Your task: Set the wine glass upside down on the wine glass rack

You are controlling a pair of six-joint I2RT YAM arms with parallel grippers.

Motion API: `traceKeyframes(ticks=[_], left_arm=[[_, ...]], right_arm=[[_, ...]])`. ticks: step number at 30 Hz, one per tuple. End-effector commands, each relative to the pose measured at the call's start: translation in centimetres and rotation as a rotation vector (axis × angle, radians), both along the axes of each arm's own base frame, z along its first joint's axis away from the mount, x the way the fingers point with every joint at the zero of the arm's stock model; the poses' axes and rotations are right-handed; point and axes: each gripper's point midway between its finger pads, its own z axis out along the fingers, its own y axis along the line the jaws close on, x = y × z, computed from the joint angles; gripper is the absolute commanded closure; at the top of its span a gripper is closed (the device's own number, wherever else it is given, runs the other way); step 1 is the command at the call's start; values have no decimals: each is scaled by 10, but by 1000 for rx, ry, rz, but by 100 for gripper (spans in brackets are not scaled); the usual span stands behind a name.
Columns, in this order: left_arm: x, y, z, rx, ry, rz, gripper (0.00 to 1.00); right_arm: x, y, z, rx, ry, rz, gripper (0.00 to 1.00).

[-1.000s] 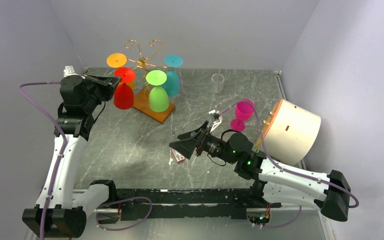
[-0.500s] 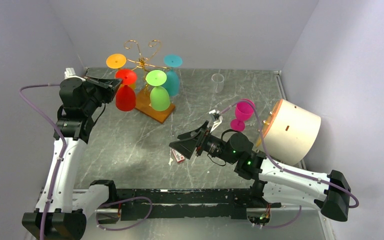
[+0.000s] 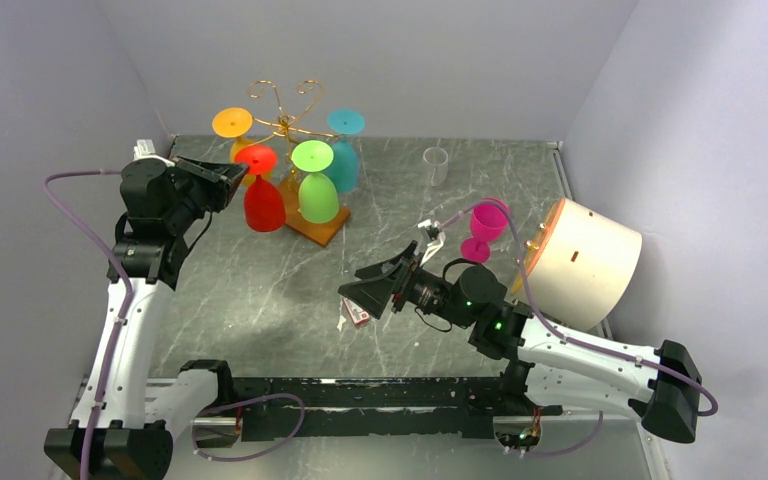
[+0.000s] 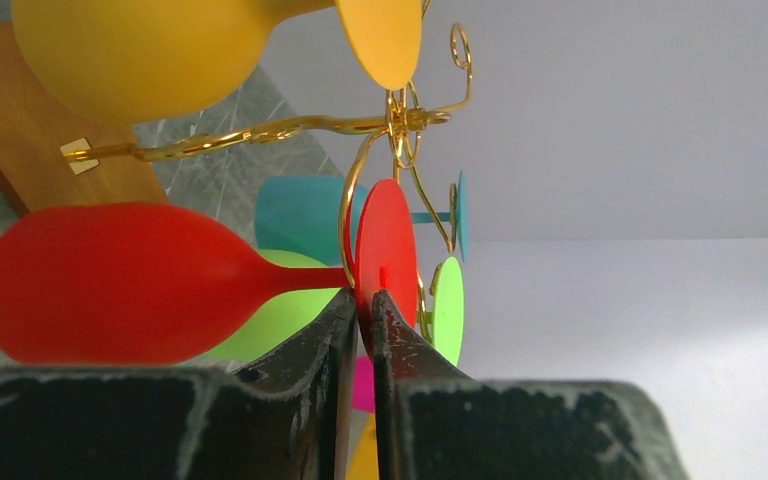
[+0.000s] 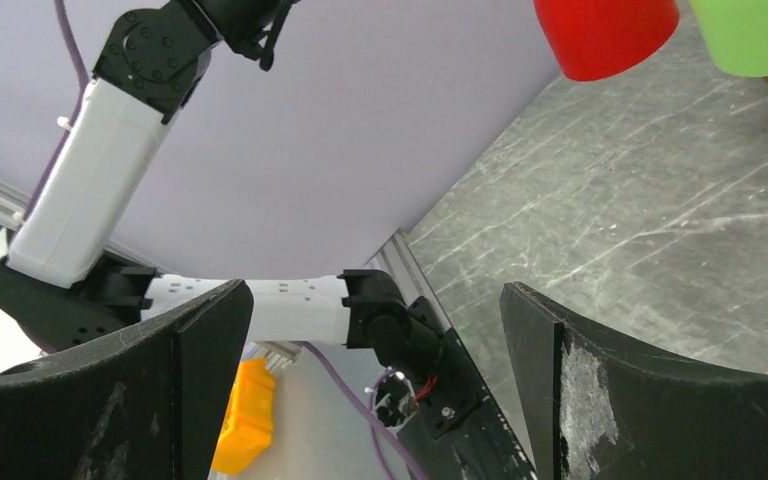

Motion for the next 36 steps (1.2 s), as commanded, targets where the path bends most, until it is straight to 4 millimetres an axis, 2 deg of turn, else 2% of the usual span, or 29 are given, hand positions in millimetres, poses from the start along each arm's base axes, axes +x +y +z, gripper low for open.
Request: traceKeyframes(ticks=[1, 7, 12, 16, 21, 24, 28, 30, 32, 34, 36], left_arm=[[-7, -3, -5, 16, 4, -22, 83], [-12, 1, -13, 35, 32, -9, 80], [-19, 11, -11, 83, 15, 42, 74], [-31, 23, -7, 186, -36, 79, 57], [-49, 42, -6, 325, -101, 147, 28], [-59, 51, -6, 408, -116, 171, 18], [-66, 57, -14, 523, -108, 159, 12], [-68, 54, -19, 577, -122, 118, 10], [-69, 45, -19, 620, -169, 61, 10], [-71, 33, -20, 664, -237, -21, 9], [-77, 12, -19, 691, -326, -143, 2]], right_arm=[[6, 2, 3, -46, -56, -21, 0], [25, -4, -3, -206, -110, -115, 0], [46, -16, -15, -323, -93, -231, 0], [65, -31, -26, -429, -62, -355, 0], [81, -51, -22, -511, -79, -478, 0], [89, -63, -14, -545, -119, -539, 0], [99, -78, 2, -598, -187, -615, 0], [103, -83, 5, -642, -211, -644, 0], [109, -84, 19, -668, -243, -661, 0], [116, -83, 18, -720, -247, -660, 0], [126, -85, 18, -762, -241, -661, 0]])
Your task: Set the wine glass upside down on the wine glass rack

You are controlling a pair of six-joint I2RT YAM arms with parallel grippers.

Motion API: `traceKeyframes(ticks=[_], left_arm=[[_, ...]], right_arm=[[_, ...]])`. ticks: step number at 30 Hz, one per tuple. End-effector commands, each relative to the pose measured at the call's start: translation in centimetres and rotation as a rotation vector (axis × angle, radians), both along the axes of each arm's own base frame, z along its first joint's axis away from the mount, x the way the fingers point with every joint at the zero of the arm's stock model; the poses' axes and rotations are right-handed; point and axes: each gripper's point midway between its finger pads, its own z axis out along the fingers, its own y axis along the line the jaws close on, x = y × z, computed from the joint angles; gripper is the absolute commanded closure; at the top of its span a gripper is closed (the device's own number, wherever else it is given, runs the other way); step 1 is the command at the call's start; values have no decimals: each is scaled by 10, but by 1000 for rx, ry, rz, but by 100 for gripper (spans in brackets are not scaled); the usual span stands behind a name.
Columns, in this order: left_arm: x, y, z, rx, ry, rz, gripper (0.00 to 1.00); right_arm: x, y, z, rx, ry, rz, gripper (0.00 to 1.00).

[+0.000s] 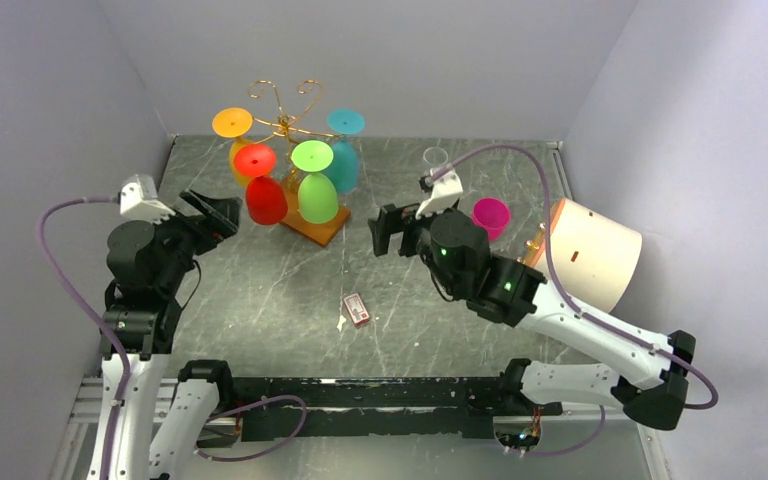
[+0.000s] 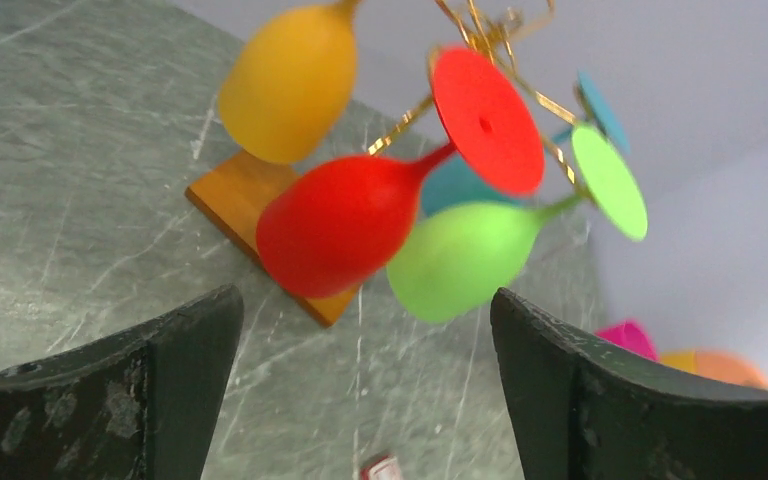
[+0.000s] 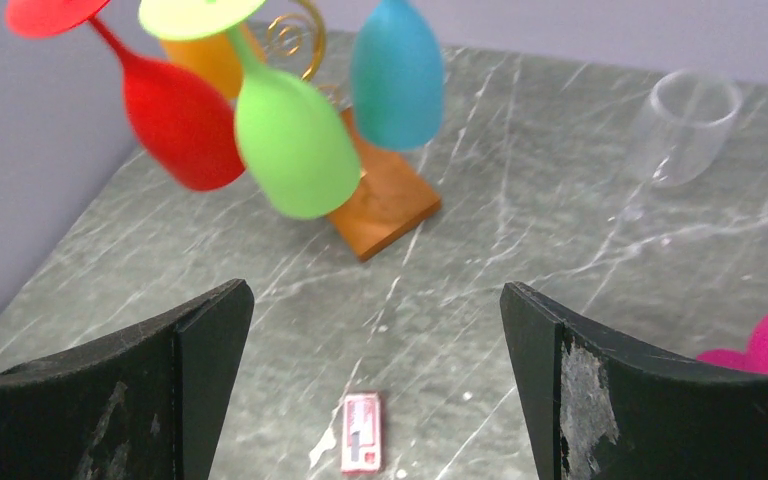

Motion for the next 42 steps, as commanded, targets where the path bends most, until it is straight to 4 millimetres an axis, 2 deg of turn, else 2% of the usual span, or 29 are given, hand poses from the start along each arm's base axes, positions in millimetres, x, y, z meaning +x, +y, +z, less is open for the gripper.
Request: traceKeyframes(ticks=[1, 5, 9, 11, 14, 17, 21, 26, 33, 38, 42], left_arm=[[-10, -38, 6, 155, -130, -277, 1], [-20, -65, -1, 144, -191, -438, 1], [-24, -78, -13, 135, -225, -514, 3], [-22, -80, -26, 137, -213, -526, 5], [-16, -76, -41, 127, -184, -493, 8], [-17, -75, -39, 163, -180, -489, 8], [-17, -71, -41, 178, -167, -468, 9], [-16, -70, -43, 170, -159, -453, 12], [-18, -68, -41, 196, -163, -452, 12], [-18, -67, -41, 203, -158, -445, 12], [-18, -67, -42, 202, -158, -445, 12]], right_arm=[[26, -16, 0, -145, -1, -69, 0], [60, -37, -13, -198, 70, -114, 1], [87, -72, -20, -274, 111, -234, 6], [95, -89, -21, -314, 120, -294, 13], [106, -115, -26, -341, 139, -372, 31], [113, -135, -36, -353, 169, -407, 50], [120, -153, -59, -370, 229, -417, 62], [127, -165, -88, -407, 299, -431, 63], [134, -194, -122, -458, 398, -488, 62], [134, -202, -143, -496, 452, -496, 62], [137, -194, -158, -465, 485, -431, 64]])
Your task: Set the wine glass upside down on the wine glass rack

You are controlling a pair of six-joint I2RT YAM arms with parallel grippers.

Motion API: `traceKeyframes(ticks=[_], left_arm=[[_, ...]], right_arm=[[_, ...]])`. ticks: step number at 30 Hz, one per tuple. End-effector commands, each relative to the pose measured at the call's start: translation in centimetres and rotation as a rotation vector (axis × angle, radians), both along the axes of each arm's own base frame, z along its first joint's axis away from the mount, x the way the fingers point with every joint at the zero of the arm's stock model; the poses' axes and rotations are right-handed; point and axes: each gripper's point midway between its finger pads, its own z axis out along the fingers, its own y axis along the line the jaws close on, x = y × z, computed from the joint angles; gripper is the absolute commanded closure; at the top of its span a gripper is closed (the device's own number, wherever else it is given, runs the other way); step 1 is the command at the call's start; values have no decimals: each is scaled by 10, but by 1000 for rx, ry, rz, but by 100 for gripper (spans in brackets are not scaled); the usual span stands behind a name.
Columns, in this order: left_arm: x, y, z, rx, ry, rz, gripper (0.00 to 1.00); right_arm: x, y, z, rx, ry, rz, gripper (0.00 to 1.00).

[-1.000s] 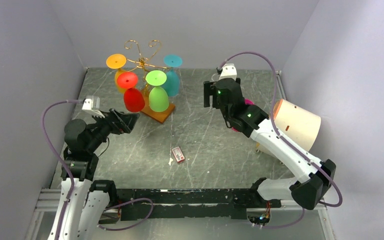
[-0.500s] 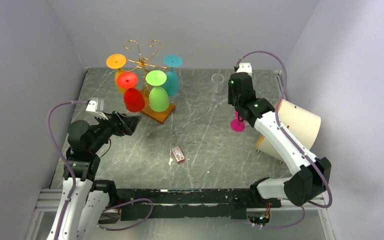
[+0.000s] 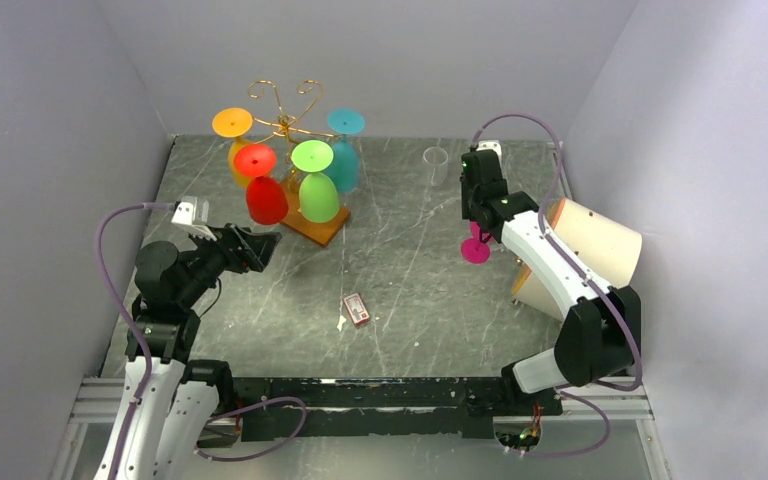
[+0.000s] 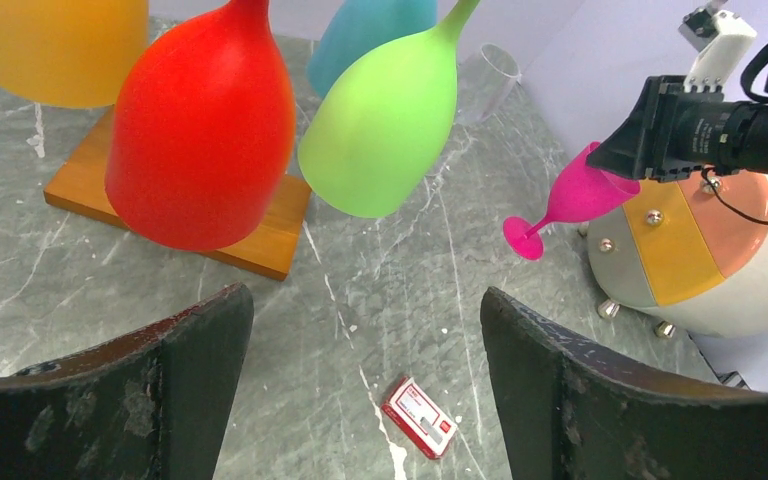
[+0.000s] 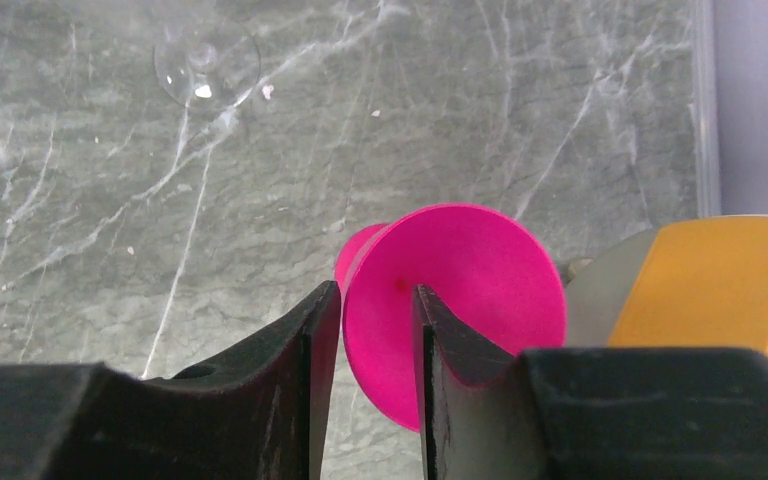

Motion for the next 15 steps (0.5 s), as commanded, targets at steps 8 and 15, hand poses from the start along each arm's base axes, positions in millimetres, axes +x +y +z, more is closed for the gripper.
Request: traceKeyframes(ticks=[8, 15], left_arm=[[-1, 3, 17, 16, -51, 16, 13], [0, 2, 17, 12, -49, 13, 13]], right_arm=[[-1, 2, -28, 27, 72, 48, 74], [-3, 6, -24, 44, 64, 72, 86]])
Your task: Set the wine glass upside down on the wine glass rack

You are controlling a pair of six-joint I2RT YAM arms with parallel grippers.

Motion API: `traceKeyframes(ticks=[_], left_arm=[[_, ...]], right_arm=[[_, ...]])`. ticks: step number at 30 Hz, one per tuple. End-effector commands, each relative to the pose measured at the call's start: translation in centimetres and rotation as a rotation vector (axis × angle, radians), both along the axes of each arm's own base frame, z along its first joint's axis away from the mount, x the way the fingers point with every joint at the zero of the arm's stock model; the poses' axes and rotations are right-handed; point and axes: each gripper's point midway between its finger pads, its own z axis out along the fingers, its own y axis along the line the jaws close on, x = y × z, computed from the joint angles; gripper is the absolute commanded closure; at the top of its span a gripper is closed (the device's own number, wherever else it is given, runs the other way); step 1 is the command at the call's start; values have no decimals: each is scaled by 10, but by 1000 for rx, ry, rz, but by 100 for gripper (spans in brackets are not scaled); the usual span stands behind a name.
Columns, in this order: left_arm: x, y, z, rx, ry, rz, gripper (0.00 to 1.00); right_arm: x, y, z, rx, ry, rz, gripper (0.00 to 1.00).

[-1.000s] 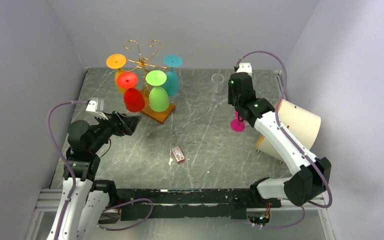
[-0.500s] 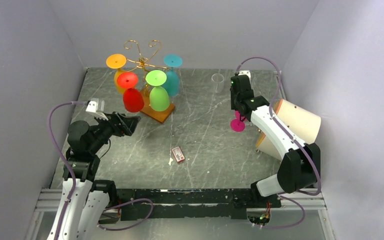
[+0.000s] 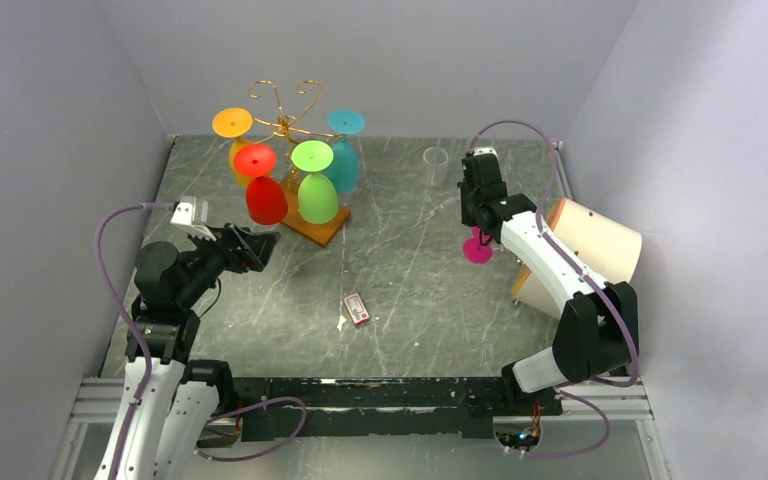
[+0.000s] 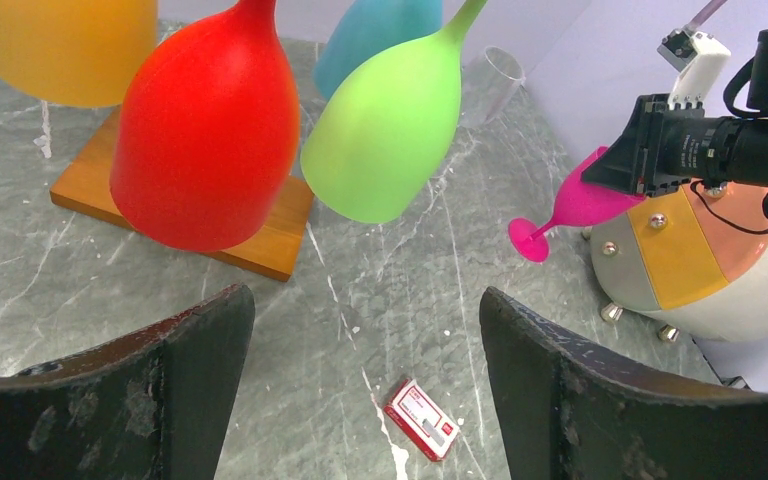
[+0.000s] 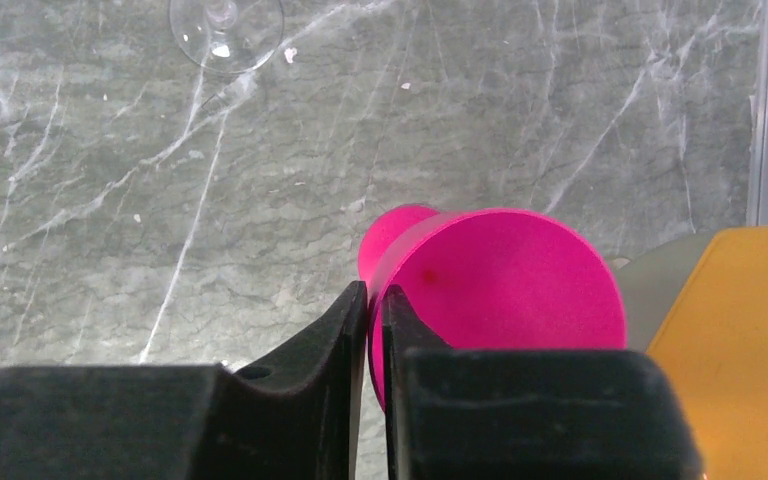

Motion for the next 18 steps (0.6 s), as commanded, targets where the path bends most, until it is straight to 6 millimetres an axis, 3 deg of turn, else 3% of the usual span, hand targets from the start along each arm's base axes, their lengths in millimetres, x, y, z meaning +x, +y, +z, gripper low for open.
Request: traceKeyframes(ticks=[1, 8, 18], left_arm=[[-1, 0, 16, 10, -46, 3, 13], [-2, 0, 17, 8, -55, 2, 14], [-3, 0, 16, 10, -80, 0, 17]], right_arm=[[1, 1, 4, 17, -14, 17, 90], [-1, 8, 18, 60, -42, 48, 100], [-17, 31, 46, 193, -99, 141, 100]])
